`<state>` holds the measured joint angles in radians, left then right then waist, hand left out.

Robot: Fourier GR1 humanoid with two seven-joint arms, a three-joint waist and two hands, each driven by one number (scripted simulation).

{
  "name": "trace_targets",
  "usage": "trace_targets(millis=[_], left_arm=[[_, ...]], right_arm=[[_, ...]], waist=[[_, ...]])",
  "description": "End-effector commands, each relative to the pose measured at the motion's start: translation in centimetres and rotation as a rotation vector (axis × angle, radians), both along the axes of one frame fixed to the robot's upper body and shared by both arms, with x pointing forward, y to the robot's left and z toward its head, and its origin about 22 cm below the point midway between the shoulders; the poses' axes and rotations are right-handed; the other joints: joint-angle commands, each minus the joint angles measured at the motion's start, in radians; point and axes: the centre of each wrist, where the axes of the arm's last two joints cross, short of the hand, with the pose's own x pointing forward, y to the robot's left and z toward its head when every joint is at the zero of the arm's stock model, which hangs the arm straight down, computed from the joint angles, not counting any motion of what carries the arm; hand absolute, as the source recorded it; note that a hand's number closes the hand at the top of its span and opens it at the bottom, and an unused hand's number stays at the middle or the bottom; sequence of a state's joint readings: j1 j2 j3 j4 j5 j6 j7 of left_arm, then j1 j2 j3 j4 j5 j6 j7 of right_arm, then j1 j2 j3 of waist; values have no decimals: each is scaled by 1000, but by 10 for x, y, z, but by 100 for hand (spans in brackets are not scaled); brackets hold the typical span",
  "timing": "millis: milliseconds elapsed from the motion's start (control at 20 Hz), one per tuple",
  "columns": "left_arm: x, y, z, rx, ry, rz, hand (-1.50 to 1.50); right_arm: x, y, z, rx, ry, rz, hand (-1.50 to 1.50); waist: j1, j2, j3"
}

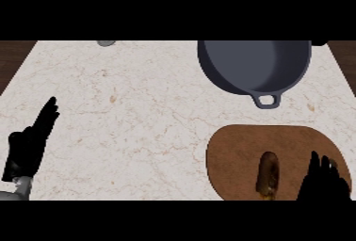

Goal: Pick the sweet potato from the cutting board and place it in the pot

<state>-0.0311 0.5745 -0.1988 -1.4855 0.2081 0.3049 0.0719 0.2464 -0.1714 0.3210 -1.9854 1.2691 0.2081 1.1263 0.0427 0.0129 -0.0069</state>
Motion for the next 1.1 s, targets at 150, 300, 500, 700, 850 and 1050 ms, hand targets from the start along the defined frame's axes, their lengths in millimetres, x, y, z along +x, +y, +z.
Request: trace_targets(millis=[150,300,500,700,850,1050], left_arm=[[-1,5,1,-5,-4,6,0],[-10,5,-4,0,8,2,0],[3,7,6,-4,-2,9,0],[9,1,7,0,5,16,0],[-5,1,-1,8,12,7,0],[-13,6,-7,-3,-2,21,0]], right_arm=[[32,45,14,8,224,-157,-150],[49,39,0,10,285,-172,-150],[62,47,-7,-42,337,-176,-150],[79,34,-8,-47,372,-211,-150],[95,34,-4,-40,397,-217,-150],[84,40,-22,-38,414,-227,-150]], waist=[[5,-3,2],[3,-6,4],[-9,-5,5],[-26,-6,5],[-8,-9,6],[-17,-14,6]])
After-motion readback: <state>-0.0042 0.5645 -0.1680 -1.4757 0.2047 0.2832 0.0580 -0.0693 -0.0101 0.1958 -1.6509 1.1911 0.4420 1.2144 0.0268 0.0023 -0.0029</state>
